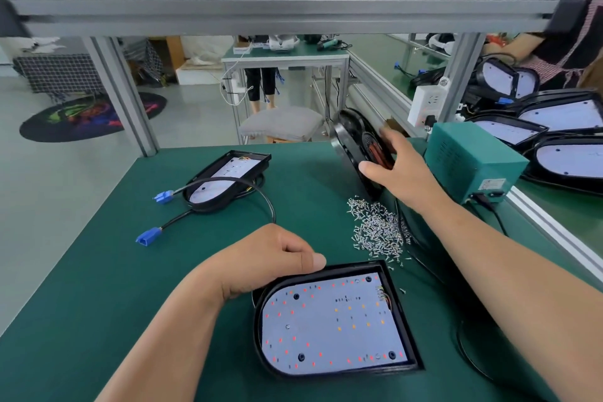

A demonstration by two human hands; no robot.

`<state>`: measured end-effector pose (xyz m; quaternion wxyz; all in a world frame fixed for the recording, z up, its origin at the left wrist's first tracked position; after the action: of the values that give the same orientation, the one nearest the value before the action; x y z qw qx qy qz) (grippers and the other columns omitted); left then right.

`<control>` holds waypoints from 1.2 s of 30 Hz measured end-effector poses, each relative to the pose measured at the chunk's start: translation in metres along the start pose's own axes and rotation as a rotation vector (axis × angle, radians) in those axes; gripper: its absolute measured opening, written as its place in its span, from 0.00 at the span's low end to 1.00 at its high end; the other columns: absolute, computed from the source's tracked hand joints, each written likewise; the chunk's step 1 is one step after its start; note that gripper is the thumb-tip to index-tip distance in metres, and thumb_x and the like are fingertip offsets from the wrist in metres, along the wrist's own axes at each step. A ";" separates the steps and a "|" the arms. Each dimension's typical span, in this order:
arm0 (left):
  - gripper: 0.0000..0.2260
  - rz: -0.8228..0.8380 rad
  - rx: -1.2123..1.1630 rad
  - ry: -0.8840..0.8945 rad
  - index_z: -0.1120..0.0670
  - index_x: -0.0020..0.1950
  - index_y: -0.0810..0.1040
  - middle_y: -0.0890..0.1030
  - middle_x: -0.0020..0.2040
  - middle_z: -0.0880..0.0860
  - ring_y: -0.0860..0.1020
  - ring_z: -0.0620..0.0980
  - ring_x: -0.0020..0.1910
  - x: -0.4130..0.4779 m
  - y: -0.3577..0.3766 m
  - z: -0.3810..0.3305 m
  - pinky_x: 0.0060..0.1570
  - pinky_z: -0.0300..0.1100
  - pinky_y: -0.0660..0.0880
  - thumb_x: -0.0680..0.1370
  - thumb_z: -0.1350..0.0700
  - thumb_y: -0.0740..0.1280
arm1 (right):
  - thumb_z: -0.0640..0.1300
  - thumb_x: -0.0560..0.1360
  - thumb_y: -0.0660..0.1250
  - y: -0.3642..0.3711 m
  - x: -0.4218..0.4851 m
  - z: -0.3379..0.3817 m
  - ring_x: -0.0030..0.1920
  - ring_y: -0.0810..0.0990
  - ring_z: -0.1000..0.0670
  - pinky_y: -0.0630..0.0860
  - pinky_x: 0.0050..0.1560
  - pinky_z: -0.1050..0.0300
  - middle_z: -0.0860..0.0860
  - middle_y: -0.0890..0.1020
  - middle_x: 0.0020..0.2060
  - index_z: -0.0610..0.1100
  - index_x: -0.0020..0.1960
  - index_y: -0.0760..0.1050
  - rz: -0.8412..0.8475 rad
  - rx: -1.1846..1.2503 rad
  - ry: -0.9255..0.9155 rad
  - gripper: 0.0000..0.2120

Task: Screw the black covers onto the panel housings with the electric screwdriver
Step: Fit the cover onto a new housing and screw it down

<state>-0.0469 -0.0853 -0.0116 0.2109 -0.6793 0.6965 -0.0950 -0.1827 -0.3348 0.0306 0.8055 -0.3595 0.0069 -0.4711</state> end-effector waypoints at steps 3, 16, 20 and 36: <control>0.21 -0.003 0.008 -0.001 0.59 0.38 0.80 0.70 0.35 0.48 0.66 0.46 0.36 -0.001 0.000 0.001 0.37 0.38 0.65 0.75 0.40 0.75 | 0.65 0.69 0.75 -0.001 0.001 -0.003 0.64 0.74 0.73 0.69 0.69 0.67 0.63 0.76 0.68 0.54 0.80 0.65 -0.024 0.228 0.056 0.44; 0.27 -0.005 0.041 0.001 0.61 0.39 0.76 0.66 0.36 0.52 0.63 0.50 0.38 0.000 -0.001 0.003 0.38 0.42 0.61 0.74 0.36 0.75 | 0.51 0.67 0.74 -0.028 0.013 -0.023 0.49 0.79 0.48 0.70 0.47 0.49 0.51 0.84 0.51 0.47 0.65 0.73 -0.196 0.980 0.191 0.28; 0.29 0.005 0.041 0.001 0.62 0.39 0.75 0.64 0.37 0.56 0.62 0.52 0.39 -0.001 -0.001 0.000 0.39 0.44 0.59 0.74 0.35 0.74 | 0.50 0.70 0.73 -0.026 0.007 -0.016 0.50 0.84 0.52 0.78 0.55 0.45 0.51 0.84 0.52 0.44 0.74 0.71 -0.111 0.754 0.155 0.34; 0.21 -0.005 0.042 -0.032 0.59 0.42 0.82 0.71 0.35 0.50 0.66 0.49 0.37 -0.003 0.001 -0.003 0.37 0.43 0.63 0.77 0.41 0.74 | 0.63 0.67 0.72 0.097 -0.009 0.056 0.63 0.74 0.46 0.77 0.64 0.46 0.50 0.64 0.69 0.51 0.83 0.59 0.426 -0.368 -0.066 0.49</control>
<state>-0.0487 -0.0826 -0.0090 0.2361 -0.6777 0.6893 -0.0992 -0.0950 -0.2672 0.0127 0.8073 -0.5052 0.1416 -0.2701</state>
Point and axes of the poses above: each hand's wrist, its own x-axis towards the middle knuckle, its own y-axis out of the palm, z = x × y, the point moved 8 cm from there along x, towards the middle knuckle
